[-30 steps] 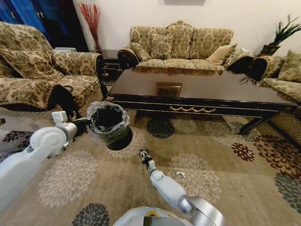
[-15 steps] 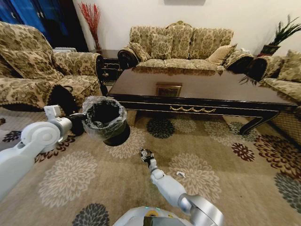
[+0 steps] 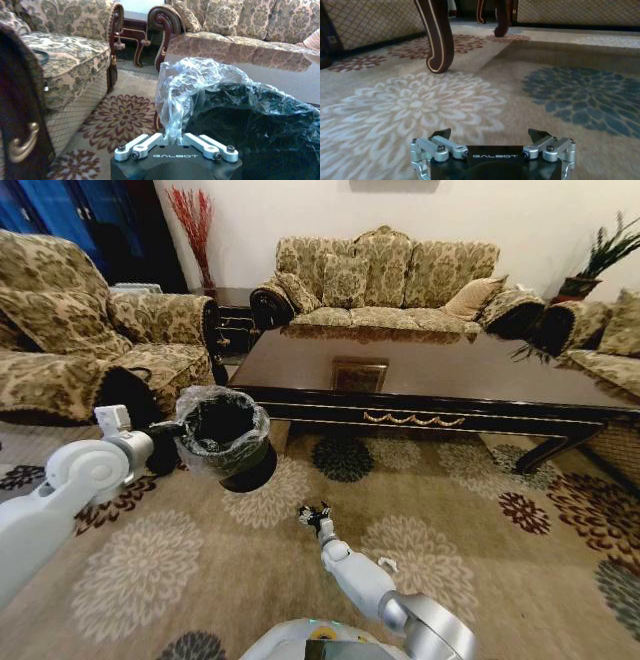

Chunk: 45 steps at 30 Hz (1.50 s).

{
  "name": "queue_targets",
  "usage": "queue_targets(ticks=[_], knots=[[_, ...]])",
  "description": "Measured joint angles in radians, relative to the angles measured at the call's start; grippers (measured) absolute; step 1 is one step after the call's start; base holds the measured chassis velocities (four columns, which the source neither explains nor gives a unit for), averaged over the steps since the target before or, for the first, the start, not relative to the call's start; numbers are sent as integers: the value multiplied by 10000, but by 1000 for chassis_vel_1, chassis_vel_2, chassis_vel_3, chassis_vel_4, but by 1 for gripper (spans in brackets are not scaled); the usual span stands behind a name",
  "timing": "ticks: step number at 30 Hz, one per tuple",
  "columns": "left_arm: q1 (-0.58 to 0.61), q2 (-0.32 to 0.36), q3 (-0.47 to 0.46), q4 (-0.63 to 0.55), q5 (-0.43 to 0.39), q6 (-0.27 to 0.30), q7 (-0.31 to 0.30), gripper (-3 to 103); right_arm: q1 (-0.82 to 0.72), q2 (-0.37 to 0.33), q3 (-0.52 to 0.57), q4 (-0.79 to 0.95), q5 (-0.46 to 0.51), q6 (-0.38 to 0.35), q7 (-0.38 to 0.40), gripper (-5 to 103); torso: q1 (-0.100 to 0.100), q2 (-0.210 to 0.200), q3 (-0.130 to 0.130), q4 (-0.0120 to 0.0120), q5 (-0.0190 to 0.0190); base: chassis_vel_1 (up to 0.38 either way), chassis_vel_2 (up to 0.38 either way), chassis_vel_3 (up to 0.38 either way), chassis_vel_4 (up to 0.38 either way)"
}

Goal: Move to the front of the table and pick up the trash from the floor, then place it into the trash bin.

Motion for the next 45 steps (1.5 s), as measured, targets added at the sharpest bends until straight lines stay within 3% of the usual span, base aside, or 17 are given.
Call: queue_targets(ticks=[6, 10, 15, 25, 37, 39, 41, 43, 45], knots=[[99, -131, 43, -119, 59, 23, -7, 4, -88, 0, -62, -41, -161, -40, -18, 100, -6, 0, -4, 6, 0, -41, 53, 36, -43], [180, -218, 33, -139, 114, 41, -16, 4, -133, 0, -148, -71, -272, -40, -493, 100, -12, 1, -8, 12, 1, 23, -17, -9, 26], [220, -250, 25, -134, 174, 43, -20, 4, -145, 0, -265, -88, -335, -179, -846, 100, -7, 0, -4, 3, 1, 0, 0, 0, 0], [148, -259, 57, -51, 207, 40, -20, 4, -155, 0, -446, -343, -711, -779, -501, 100, -7, 1, -4, 5, 0, 0, 0, 0, 0], [82, -360, 270, 37, 366, 13, -6, 4, -132, 0, -592, -621, -943, -674, -637, 103, -6, 0, -4, 5, 0, 0, 0, 0, 0], [80, -360, 272, 39, 370, 9, -5, 4, -126, 0, -579, -623, -939, -662, -640, 100, -7, 0, -4, 6, 0, 0, 0, 0, 0], [80, -360, 273, 38, 372, 3, -2, 4, -114, 0, -547, -638, -937, -656, -643, 90, -7, 1, -4, 6, 0, 0, 0, 0, 0], [84, -356, 269, 35, 372, 2, -1, 4, -113, 0, -533, -653, -944, -654, -639, 90, -7, 1, -4, 5, 0, 0, 0, 0, 0], [104, -341, 245, 26, 371, 1, 0, 4, -108, 3, -502, -670, -970, -649, -631, 81, -7, 1, -5, 4, 0, 0, 0, 0, 0]])
